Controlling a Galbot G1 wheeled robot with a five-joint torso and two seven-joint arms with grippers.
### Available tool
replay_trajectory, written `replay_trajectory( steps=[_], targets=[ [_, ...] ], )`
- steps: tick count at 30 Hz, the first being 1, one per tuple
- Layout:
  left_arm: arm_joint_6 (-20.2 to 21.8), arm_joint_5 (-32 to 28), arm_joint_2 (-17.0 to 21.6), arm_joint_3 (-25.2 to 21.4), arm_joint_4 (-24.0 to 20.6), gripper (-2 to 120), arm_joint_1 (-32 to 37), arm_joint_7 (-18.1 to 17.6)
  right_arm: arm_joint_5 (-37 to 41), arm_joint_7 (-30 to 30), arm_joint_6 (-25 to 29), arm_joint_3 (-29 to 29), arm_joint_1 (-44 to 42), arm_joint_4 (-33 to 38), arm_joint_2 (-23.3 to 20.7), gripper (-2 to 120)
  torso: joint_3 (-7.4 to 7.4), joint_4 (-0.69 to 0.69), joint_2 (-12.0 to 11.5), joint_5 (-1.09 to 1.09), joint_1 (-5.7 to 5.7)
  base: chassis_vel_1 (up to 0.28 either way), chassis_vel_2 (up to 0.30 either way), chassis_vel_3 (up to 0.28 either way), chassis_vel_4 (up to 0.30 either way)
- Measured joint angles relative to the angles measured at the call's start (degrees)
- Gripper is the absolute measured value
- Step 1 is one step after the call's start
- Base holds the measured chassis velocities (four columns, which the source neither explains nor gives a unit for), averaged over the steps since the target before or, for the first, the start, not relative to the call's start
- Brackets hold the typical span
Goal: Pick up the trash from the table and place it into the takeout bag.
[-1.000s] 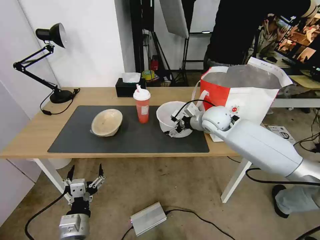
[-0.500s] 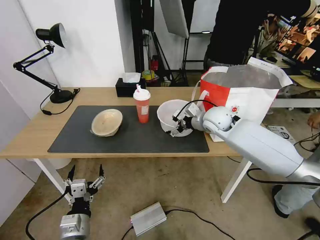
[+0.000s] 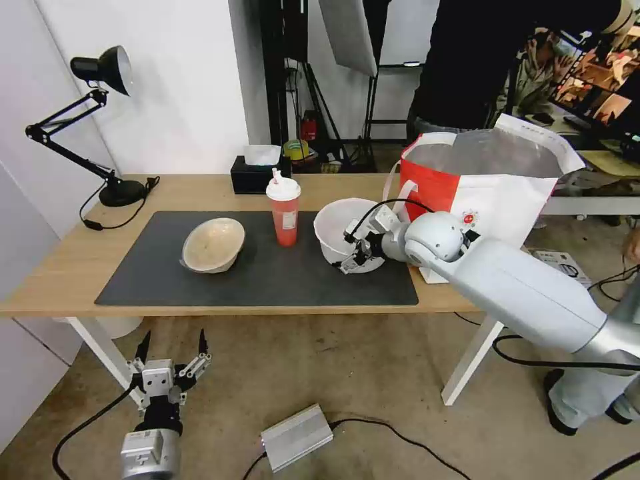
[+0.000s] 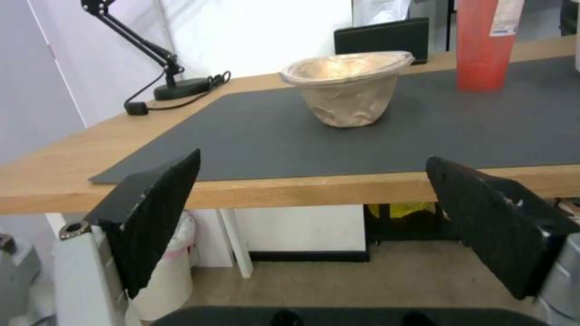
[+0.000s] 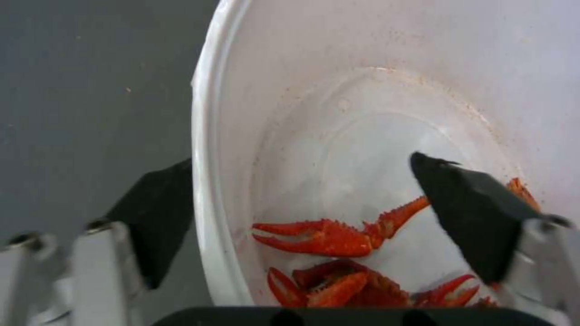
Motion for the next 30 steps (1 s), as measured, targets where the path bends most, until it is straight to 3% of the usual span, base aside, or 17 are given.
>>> replay_trajectory(
  steps=[5,12,23,26,30],
  targets=[
    [0.0,0.0,0.0,0.0,0.0,100,0.0,0.0,0.1,0.0,0.0,-0.1,0.0,-0.1,0.2,71,0.0,0.0,0.0,0.0,0.0,0.0,0.0,0.0,0.0],
    [-0.1,0.1,-0.1,0.0,0.0,100,0.0,0.0,0.2,0.0,0.0,-0.2,0.0,-0.3,0.8,43,0.0,0.01,0.0,0.0,0.0,0.0,0.0,0.0,0.0],
    [-0.2,0.1,-0.3,0.0,0.1,100,0.0,-0.1,0.2,0.0,0.0,-0.8,-0.1,-0.8,2.1,15,0.0,0.0,0.0,0.0,0.0,0.0,0.0,0.0,0.0],
    [-0.2,0.1,-0.3,0.0,0.2,100,0.1,-0.1,0.2,0.2,0.0,-0.9,-0.1,-1.0,2.7,0,-0.01,0.0,0.0,0.0,0.0,0.0,0.0,0.0,0.0],
    [-0.2,0.1,-0.3,0.0,0.2,100,0.1,-0.1,0.3,0.2,0.0,-1.0,-0.1,-1.1,2.9,0,-0.01,0.0,0.0,0.0,0.0,0.0,0.0,0.0,0.0]
  ],
)
